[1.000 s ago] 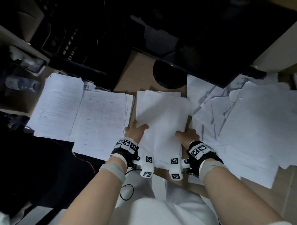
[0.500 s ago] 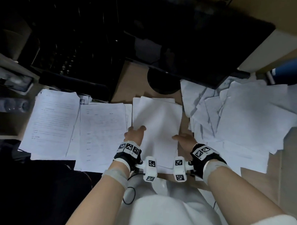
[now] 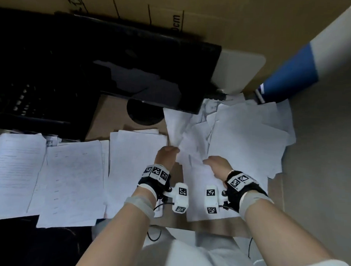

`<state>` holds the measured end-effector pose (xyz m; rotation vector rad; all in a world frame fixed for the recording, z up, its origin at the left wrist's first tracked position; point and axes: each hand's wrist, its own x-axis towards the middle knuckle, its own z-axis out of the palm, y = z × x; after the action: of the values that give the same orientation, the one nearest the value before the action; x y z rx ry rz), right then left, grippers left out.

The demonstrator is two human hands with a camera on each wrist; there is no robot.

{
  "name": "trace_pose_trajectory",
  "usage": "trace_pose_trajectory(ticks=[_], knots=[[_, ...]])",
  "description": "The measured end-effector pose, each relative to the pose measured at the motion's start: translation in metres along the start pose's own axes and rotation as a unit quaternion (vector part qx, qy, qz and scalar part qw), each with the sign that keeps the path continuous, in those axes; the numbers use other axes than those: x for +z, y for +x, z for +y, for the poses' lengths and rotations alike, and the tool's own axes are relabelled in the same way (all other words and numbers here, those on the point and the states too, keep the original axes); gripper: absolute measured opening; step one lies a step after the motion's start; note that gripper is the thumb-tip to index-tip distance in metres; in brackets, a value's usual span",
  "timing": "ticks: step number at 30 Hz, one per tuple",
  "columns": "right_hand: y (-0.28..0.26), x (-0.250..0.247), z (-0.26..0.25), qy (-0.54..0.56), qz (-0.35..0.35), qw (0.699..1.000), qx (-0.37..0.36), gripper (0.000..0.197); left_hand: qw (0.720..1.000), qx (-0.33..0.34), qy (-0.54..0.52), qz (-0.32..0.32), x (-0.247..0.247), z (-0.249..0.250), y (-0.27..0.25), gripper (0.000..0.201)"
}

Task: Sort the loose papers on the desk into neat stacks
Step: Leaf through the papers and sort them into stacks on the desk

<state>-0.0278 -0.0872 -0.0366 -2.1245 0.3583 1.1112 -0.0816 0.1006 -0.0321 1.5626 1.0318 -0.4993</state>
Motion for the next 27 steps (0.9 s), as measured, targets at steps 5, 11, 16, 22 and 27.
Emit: trace_pose_trajectory(ticks=[5, 11, 16, 22, 27], knots=[[0.032, -0.084, 0.053, 0.080, 0.049, 0.994, 0.051, 0.071, 0.999, -0.035, -0.005, -0.023, 0.093, 0.016, 0.002, 0.055], [0.062, -0.150, 0.102, 0.104, 0.085, 0.985, 0.107, 0.085, 0.999, -0.038, 0.036, 0.008, 0.178, 0.031, 0.004, 0.089], [0.079, -0.162, 0.106, 0.082, 0.089, 0.986, 0.116, 0.085, 0.984, -0.062, 0.144, 0.082, 0.189, 0.036, 0.016, 0.088], [0.093, -0.160, 0.090, 0.109, 0.043, 0.989, 0.094, 0.080, 0.983, -0.064, 0.152, 0.076, 0.184, 0.038, 0.036, 0.082], [0.100, -0.163, 0.069, -0.003, -0.009, 0.999, 0.035, 0.016, 0.975, -0.083, 0.191, 0.083, 0.185, 0.051, 0.040, 0.054]])
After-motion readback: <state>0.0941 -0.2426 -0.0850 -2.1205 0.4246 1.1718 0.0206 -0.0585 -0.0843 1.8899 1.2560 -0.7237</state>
